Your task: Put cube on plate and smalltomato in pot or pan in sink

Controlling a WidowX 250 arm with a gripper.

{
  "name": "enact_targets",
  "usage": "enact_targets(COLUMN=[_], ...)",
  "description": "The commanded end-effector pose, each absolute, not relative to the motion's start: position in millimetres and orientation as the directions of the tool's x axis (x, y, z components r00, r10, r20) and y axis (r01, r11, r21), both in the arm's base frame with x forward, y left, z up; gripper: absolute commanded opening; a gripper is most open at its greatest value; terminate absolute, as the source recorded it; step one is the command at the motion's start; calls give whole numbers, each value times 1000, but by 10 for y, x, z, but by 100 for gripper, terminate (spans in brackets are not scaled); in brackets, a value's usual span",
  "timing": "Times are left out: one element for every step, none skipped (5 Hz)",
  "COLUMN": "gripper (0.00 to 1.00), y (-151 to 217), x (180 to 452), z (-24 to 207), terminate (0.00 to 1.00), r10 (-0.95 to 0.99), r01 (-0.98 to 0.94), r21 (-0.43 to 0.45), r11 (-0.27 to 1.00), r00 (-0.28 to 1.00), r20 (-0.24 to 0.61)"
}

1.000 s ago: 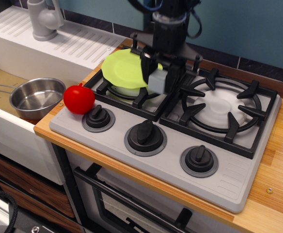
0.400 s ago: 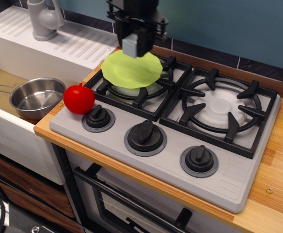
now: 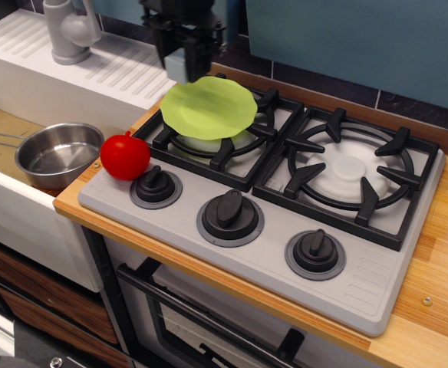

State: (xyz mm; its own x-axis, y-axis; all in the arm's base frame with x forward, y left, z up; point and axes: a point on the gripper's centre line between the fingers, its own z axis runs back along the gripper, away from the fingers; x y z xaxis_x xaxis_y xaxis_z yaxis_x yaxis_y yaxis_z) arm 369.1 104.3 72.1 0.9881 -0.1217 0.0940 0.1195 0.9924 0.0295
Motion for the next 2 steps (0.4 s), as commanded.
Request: enact_targets(gripper=[100,100], y=[881,801], x=[3767,3765], z=[905,930], terminate=[0,0], r10=[-99,-78], r01=[90,69], r21=[70,75], r11=[993,995], r00=[986,988], r20=[136,135])
